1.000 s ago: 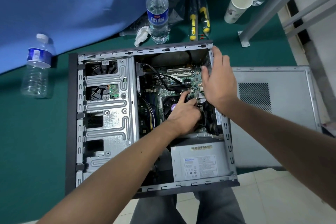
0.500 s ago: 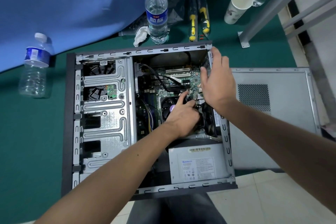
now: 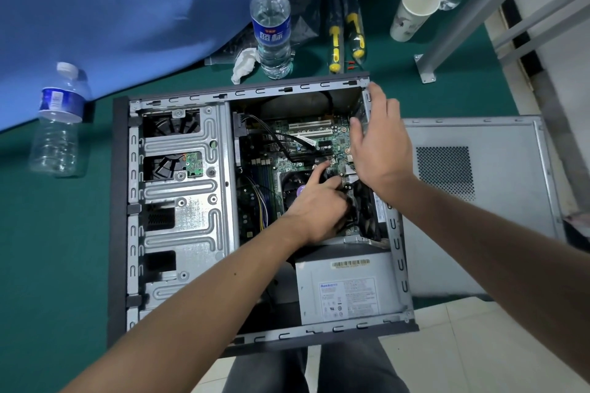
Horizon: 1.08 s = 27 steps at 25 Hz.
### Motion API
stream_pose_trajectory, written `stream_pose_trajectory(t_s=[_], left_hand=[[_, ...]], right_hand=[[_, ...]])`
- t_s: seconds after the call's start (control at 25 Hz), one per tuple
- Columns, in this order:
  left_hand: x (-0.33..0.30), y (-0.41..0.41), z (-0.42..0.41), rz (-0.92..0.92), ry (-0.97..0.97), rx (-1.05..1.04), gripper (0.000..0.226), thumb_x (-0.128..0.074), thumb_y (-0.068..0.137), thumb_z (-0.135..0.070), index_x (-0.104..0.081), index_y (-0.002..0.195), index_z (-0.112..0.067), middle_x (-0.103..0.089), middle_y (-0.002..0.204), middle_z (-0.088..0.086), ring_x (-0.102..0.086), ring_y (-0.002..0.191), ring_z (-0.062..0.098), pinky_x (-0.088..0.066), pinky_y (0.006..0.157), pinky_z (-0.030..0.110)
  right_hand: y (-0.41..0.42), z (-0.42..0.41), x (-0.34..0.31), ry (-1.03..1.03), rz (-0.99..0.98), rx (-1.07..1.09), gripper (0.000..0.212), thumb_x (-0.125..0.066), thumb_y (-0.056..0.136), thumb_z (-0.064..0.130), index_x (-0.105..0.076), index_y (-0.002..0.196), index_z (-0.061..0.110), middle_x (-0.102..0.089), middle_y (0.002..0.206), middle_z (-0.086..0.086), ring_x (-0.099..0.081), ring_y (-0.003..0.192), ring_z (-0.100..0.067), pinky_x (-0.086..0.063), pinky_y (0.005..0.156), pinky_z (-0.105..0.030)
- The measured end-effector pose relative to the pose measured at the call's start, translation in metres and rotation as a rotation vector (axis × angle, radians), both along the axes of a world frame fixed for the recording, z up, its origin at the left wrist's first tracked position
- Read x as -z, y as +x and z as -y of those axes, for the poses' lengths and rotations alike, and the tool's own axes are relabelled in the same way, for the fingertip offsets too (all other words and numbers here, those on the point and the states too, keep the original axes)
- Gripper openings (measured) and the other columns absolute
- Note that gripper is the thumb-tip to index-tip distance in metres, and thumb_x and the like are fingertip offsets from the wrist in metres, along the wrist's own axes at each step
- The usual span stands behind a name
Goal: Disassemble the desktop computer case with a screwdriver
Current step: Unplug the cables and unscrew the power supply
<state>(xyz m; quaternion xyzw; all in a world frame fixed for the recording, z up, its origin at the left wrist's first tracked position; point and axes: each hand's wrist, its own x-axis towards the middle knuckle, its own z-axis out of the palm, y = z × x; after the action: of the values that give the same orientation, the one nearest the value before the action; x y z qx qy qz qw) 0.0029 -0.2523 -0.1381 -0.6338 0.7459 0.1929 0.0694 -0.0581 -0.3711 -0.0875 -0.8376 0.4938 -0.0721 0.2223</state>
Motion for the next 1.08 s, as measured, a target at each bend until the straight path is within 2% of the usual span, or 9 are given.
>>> stream_pose_trajectory(t_s=[0.08, 0.2, 0.36, 0.44, 0.52, 0.68, 0.92, 1.08], left_hand=[[-0.0025, 0.0009, 0.0024, 0.022, 0.017, 0.008, 0.012, -0.059, 0.085, -0.017, -0.072, 0.085, -0.017, -0.063, 0.078, -0.005, -0.045, 0.114, 0.024, 0.007, 0.117, 0.056], [-0.0036, -0.0003, 0.0038, 0.049, 0.029, 0.0, 0.016, -0.056, 0.085, -0.012, -0.071, 0.087, -0.017, -0.061, 0.077, -0.004, -0.044, 0.118, 0.025, 0.007, 0.119, 0.057], [-0.0021, -0.003, 0.0058, 0.029, 0.028, -0.012, 0.017, -0.055, 0.085, -0.009, -0.07, 0.085, -0.017, -0.037, 0.062, -0.009, -0.046, 0.114, 0.022, 0.005, 0.12, 0.057], [-0.0016, -0.004, 0.0059, 0.008, 0.018, -0.021, 0.017, -0.056, 0.085, -0.009, -0.07, 0.083, -0.018, -0.032, 0.059, -0.01, -0.047, 0.111, 0.02, 0.005, 0.119, 0.057], [0.0001, -0.0033, 0.005, -0.008, 0.015, -0.024, 0.016, -0.057, 0.085, -0.012, -0.071, 0.083, -0.019, -0.036, 0.061, -0.009, -0.047, 0.111, 0.018, 0.006, 0.119, 0.056], [0.0035, -0.0019, 0.0036, -0.023, 0.004, -0.016, 0.016, -0.057, 0.086, -0.028, -0.071, 0.083, -0.024, -0.059, 0.076, -0.009, -0.047, 0.107, 0.015, 0.007, 0.118, 0.053], [0.0035, -0.0031, 0.0007, -0.033, -0.026, -0.032, 0.02, -0.057, 0.085, -0.033, -0.07, 0.075, -0.021, -0.06, 0.073, -0.009, -0.049, 0.102, 0.017, 0.003, 0.119, 0.05], [0.0, -0.0019, 0.0024, -0.047, 0.005, -0.03, 0.013, -0.064, 0.078, -0.032, -0.068, 0.07, -0.023, -0.054, 0.067, -0.008, -0.051, 0.1, 0.013, 0.006, 0.115, 0.049]], right_hand=[[-0.0001, 0.0001, 0.0, -0.004, -0.002, 0.002, 0.055, -0.043, 0.102, 0.029, -0.022, 0.152, 0.02, -0.043, 0.129, -0.01, -0.054, 0.107, -0.033, -0.047, 0.09, -0.05], [-0.0008, -0.001, -0.0002, -0.005, -0.001, 0.002, 0.055, -0.044, 0.102, 0.028, -0.022, 0.152, 0.02, -0.044, 0.13, -0.011, -0.054, 0.107, -0.033, -0.048, 0.09, -0.05], [0.0, -0.0003, 0.0012, -0.014, -0.003, 0.001, 0.055, -0.044, 0.102, 0.028, -0.022, 0.152, 0.02, -0.043, 0.13, -0.011, -0.054, 0.107, -0.033, -0.048, 0.09, -0.049], [0.0001, -0.0001, 0.0015, -0.016, 0.002, 0.002, 0.055, -0.044, 0.102, 0.028, -0.023, 0.151, 0.02, -0.043, 0.13, -0.011, -0.054, 0.107, -0.034, -0.048, 0.089, -0.049], [-0.0007, 0.0, 0.0012, -0.017, 0.01, 0.005, 0.054, -0.044, 0.102, 0.028, -0.023, 0.151, 0.02, -0.044, 0.129, -0.011, -0.054, 0.106, -0.033, -0.048, 0.089, -0.049], [-0.0003, 0.0012, 0.0033, -0.017, 0.01, 0.002, 0.054, -0.043, 0.102, 0.029, -0.023, 0.151, 0.02, -0.043, 0.129, -0.01, -0.054, 0.105, -0.032, -0.048, 0.089, -0.05], [-0.001, 0.0008, 0.0037, -0.006, 0.031, 0.012, 0.052, -0.043, 0.101, 0.028, -0.025, 0.15, 0.022, -0.044, 0.129, -0.01, -0.055, 0.103, -0.033, -0.049, 0.087, -0.051], [-0.0005, 0.0012, 0.0028, 0.003, 0.024, 0.017, 0.052, -0.043, 0.101, 0.028, -0.024, 0.15, 0.023, -0.043, 0.128, -0.01, -0.055, 0.102, -0.034, -0.049, 0.088, -0.051]])
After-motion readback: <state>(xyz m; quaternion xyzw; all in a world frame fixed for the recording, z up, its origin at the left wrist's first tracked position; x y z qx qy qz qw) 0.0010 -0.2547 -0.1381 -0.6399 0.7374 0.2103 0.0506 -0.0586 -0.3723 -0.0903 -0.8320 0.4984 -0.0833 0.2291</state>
